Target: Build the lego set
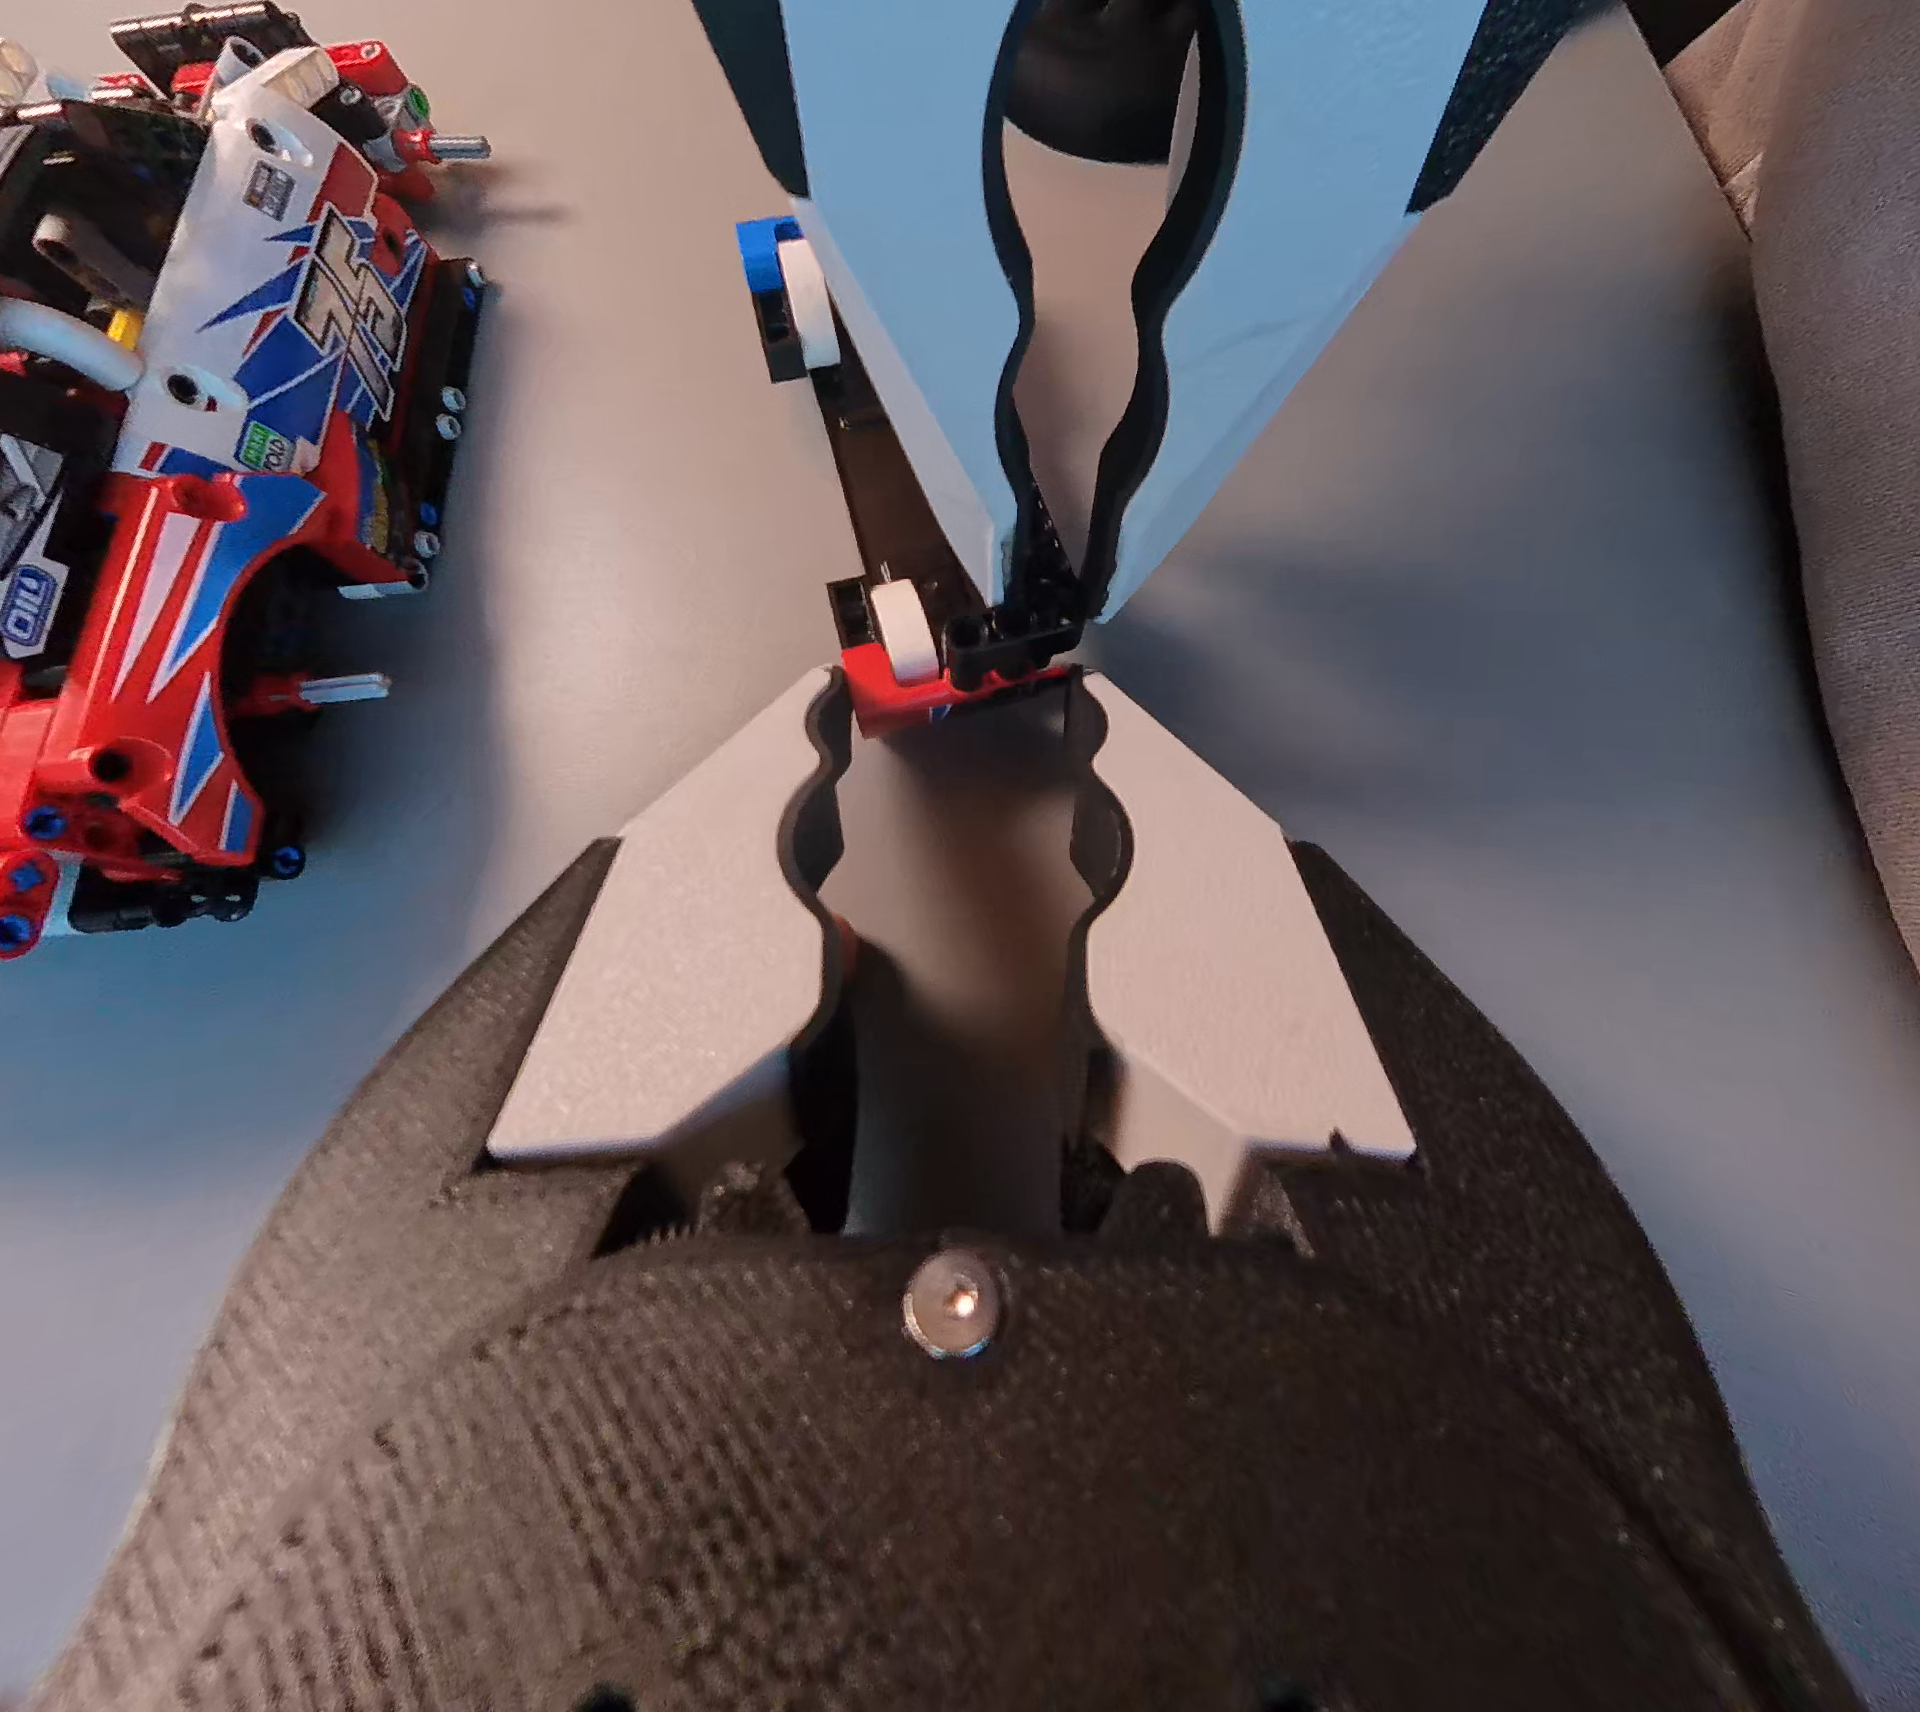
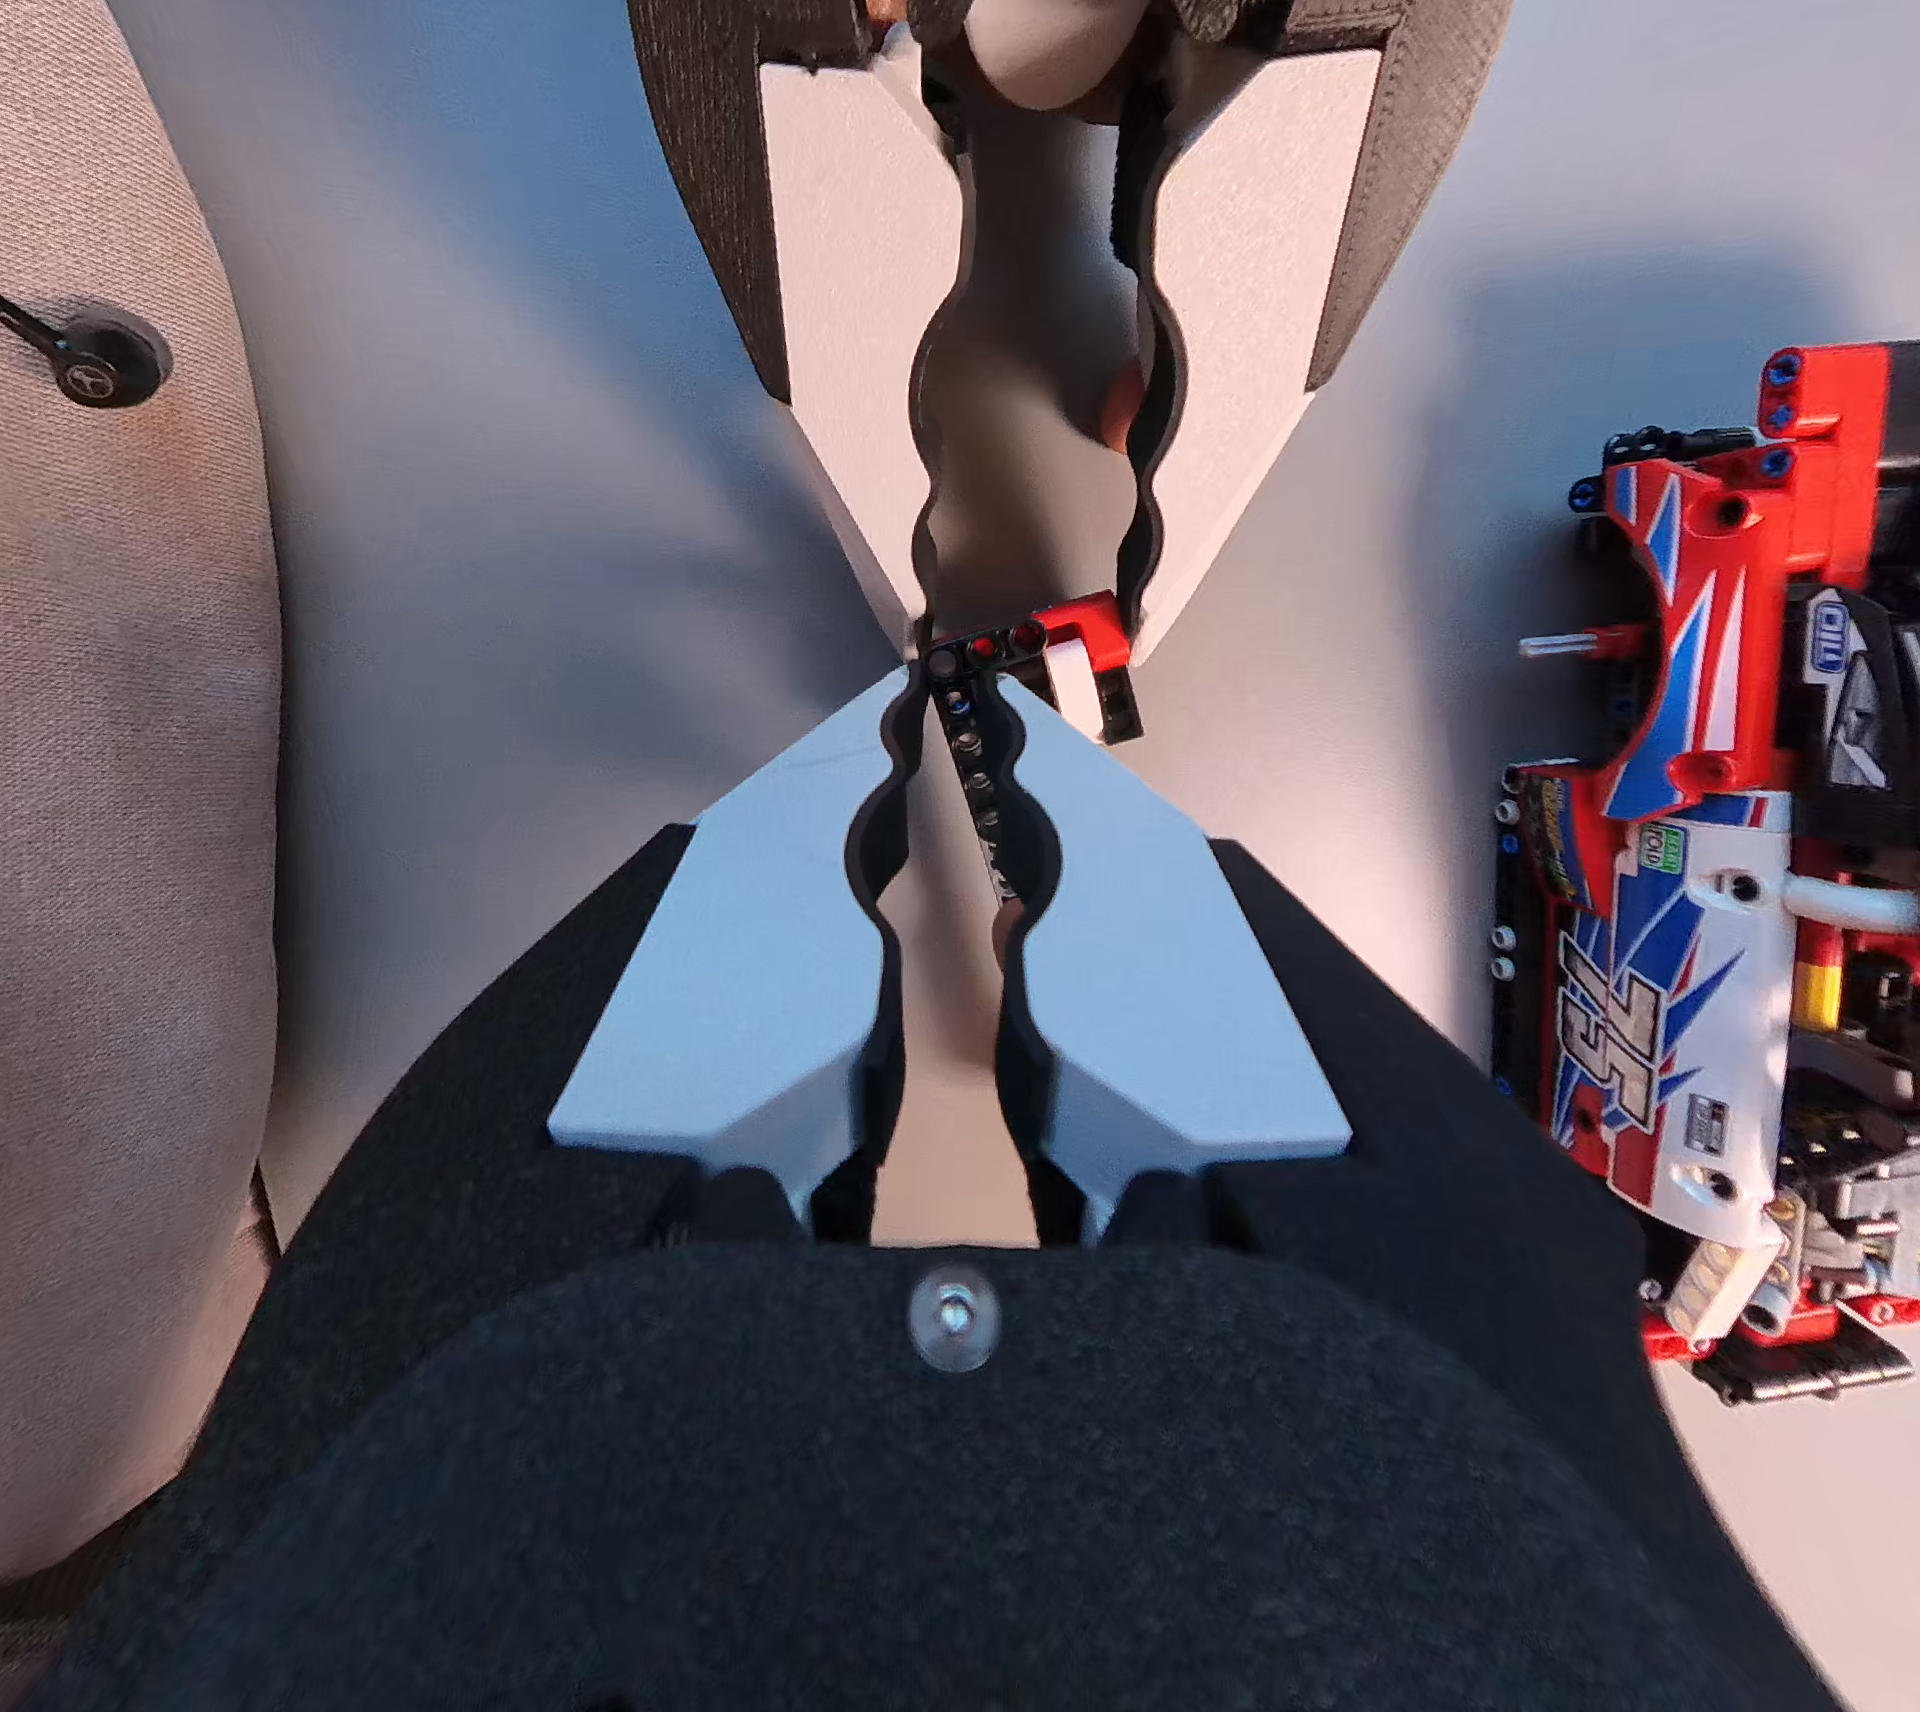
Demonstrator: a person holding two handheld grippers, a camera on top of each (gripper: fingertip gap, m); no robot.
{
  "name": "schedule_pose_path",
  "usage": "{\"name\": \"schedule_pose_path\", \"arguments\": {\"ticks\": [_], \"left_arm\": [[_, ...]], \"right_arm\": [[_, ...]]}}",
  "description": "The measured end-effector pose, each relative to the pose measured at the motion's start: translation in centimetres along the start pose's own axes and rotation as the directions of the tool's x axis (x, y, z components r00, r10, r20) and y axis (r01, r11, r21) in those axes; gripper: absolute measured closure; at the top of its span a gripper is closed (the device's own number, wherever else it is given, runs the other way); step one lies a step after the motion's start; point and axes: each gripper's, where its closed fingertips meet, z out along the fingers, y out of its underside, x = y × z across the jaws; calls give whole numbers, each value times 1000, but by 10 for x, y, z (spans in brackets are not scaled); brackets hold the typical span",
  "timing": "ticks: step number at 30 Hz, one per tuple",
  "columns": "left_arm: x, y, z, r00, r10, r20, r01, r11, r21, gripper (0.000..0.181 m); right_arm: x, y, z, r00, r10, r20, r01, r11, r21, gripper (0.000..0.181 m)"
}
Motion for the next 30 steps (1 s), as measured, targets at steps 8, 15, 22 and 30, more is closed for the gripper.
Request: {"name": "schedule_pose_path", "arguments": {"ticks": [8,15,22,30], "left_arm": [[0,0,0,1000,-2,-3,2,1000,1,142],[0,0,0,1000,-3,-1,3,1000,0,142],[0,0,1,1000,-12,0,12,1000,-2,142],[0,-1,1,998,-52,29,52,999,-5,142]], "right_arm": [[2,-1,-1,999,14,-31,-14,1000,8,169],[3,-5,-3,998,33,-54,-31,999,32,168],[3,-3,-1,996,55,-75,-55,998,0,173],[3,1,-3,981,146,-127,-153,987,-49,173]]}}
